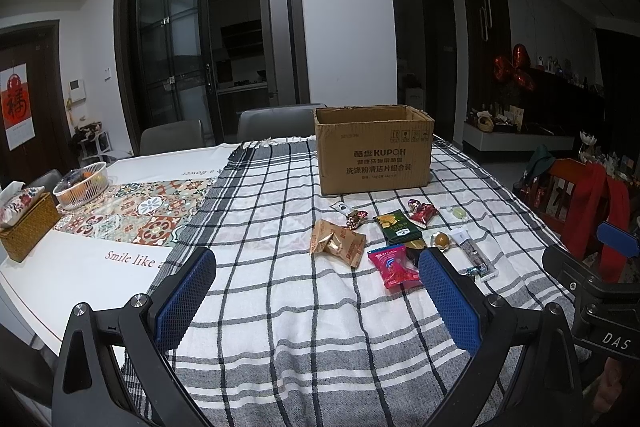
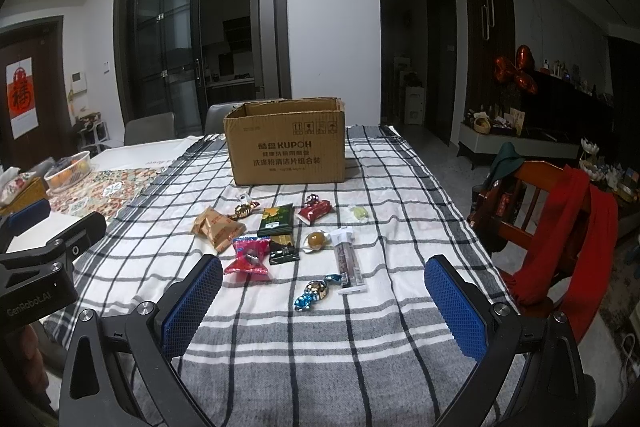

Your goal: Organize snacks

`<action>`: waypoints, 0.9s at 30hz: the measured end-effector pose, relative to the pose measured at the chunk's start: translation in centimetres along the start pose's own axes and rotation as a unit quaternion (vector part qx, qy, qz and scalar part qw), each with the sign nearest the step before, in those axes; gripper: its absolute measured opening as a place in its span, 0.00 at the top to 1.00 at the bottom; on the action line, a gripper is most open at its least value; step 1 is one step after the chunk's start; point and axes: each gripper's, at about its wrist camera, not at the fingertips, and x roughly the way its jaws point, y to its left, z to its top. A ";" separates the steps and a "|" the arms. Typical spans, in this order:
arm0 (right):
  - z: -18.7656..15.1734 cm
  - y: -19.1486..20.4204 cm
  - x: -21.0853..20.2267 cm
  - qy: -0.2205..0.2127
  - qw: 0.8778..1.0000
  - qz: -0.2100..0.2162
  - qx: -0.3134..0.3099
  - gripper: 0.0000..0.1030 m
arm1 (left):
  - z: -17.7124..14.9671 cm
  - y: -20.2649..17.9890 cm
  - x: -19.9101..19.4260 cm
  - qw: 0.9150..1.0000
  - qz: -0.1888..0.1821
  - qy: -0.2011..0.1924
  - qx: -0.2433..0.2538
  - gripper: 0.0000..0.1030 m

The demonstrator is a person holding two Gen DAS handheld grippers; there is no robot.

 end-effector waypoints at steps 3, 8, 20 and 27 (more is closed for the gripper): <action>0.0 0.0 0.0 0.000 1.000 0.000 0.000 0.01 | 0.0 0.0 -0.1 1.000 0.000 0.001 0.000 0.00; -0.2 -0.3 0.0 0.001 1.000 0.000 0.001 0.01 | 0.1 0.0 -0.1 1.000 -0.002 0.004 0.001 0.00; -0.5 -0.8 1.9 0.018 1.000 -0.001 0.005 0.01 | 0.0 -0.9 2.5 0.999 -0.031 0.035 0.009 0.00; -0.1 -1.5 4.6 0.026 1.000 -0.009 -0.003 0.01 | 0.5 -2.5 5.1 0.998 -0.044 0.041 0.036 0.07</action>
